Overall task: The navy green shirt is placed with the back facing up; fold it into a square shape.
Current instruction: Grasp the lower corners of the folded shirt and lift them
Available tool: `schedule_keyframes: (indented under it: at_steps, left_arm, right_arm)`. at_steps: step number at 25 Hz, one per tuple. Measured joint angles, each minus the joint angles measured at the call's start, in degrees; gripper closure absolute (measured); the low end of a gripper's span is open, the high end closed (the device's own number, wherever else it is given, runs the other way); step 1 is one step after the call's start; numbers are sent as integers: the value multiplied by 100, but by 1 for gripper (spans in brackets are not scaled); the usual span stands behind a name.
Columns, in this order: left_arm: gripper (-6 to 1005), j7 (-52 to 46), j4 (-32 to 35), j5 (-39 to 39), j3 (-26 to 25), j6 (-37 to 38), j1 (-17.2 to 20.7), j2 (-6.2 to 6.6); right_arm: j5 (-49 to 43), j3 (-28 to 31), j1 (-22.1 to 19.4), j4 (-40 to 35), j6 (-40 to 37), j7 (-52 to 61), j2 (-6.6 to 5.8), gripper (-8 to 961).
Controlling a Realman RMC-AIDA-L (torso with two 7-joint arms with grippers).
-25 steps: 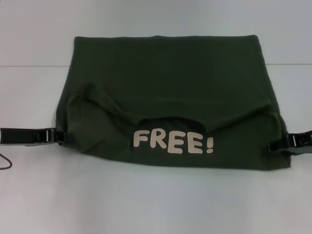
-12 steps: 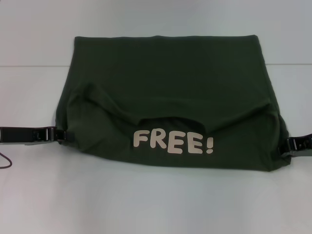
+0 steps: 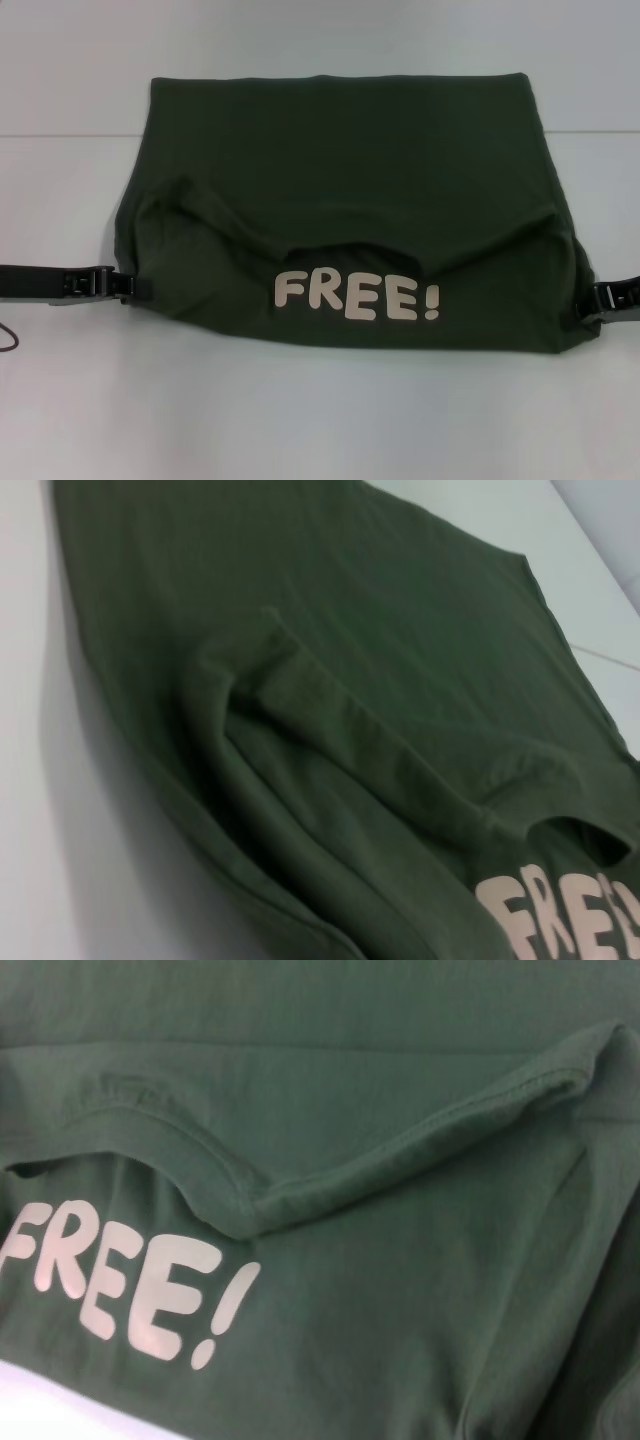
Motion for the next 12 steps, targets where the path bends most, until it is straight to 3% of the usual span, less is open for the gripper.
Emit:
schedule_keyframes:
  at_steps: [6,12]
  left_arm:
    - [945,-196,17,26,-8,459,29,171]
    - [945,-203,14,404,-12,1238,30,247]
  right_arm:
    - [14,4,-18,-109,-629,-195,-80,929]
    - [-37,-6,-142,-153,-1587,-581,-145,929]
